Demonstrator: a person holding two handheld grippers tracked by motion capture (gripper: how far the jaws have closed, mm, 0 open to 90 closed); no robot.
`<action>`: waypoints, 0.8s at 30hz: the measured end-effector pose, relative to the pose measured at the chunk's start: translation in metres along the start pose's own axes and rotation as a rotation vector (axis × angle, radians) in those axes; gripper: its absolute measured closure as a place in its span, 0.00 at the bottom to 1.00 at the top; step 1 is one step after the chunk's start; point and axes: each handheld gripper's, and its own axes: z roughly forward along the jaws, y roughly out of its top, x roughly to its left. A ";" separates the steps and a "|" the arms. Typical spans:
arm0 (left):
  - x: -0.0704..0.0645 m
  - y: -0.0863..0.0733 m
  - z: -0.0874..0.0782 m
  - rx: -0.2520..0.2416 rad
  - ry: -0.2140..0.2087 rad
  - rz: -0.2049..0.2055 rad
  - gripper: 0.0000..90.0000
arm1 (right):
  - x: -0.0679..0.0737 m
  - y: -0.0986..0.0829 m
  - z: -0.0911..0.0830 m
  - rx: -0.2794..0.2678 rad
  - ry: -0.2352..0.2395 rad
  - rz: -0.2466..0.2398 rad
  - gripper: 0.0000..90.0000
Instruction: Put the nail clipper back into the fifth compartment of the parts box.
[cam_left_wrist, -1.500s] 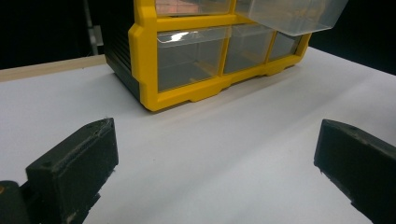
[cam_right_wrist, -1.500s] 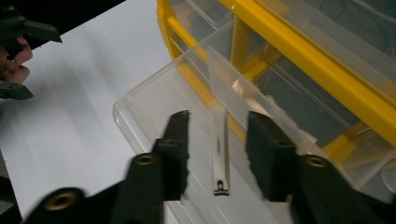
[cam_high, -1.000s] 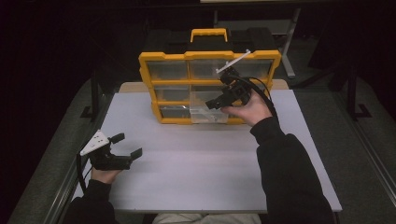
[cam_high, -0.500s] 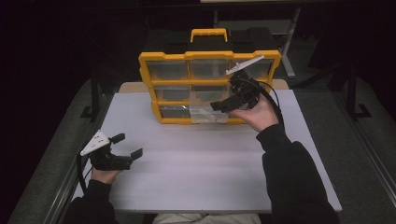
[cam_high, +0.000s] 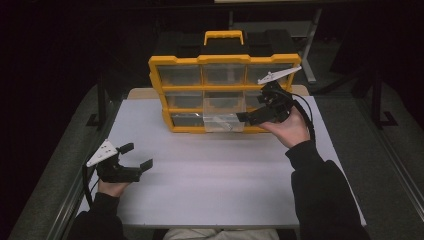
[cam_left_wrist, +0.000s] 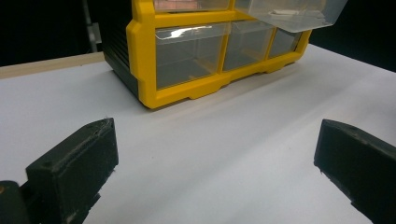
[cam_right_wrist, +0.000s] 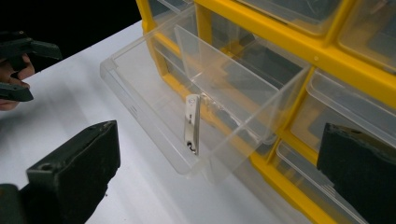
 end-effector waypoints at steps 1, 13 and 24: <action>0.000 0.000 0.000 0.000 0.000 0.000 0.00 | 0.000 -0.001 -0.001 0.000 -0.001 0.002 0.00; 0.000 0.000 0.000 0.001 0.003 -0.001 0.00 | 0.004 -0.023 -0.006 -0.026 0.002 -0.029 0.00; 0.000 -0.001 0.000 -0.004 0.006 -0.003 0.00 | 0.008 -0.039 -0.012 -0.047 0.006 -0.032 0.00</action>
